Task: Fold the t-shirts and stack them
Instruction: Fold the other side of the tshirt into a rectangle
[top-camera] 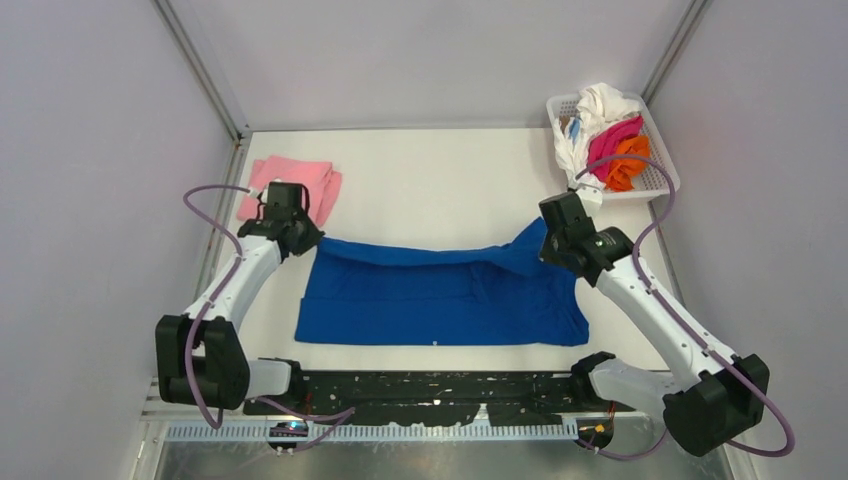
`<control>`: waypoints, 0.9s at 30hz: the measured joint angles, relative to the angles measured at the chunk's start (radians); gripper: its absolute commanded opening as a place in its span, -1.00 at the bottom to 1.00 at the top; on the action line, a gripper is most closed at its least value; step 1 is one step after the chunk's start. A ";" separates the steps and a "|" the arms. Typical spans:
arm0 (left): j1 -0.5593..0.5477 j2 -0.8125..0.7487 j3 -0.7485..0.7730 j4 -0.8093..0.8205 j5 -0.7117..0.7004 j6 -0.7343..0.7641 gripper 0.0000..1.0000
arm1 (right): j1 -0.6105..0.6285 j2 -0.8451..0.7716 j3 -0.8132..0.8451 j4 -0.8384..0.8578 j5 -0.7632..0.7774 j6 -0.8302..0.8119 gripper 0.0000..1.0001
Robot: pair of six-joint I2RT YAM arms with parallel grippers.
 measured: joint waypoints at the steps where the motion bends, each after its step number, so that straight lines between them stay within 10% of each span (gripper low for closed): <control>1: 0.000 -0.006 -0.001 -0.004 -0.005 0.000 -1.00 | 0.018 -0.009 0.000 -0.034 0.008 0.005 -0.89; 20: 0.006 -0.337 -0.242 -0.093 -0.177 -0.042 -1.00 | 0.272 -0.060 -0.259 -0.123 -0.093 0.250 -0.74; 25: 0.006 -0.330 -0.323 -0.094 -0.180 -0.068 -0.99 | 0.302 -0.060 -0.293 -0.095 -0.135 0.272 -0.28; 27: 0.006 -0.330 -0.343 -0.095 -0.178 -0.078 -0.54 | 0.309 -0.060 -0.302 -0.098 -0.154 0.270 -0.04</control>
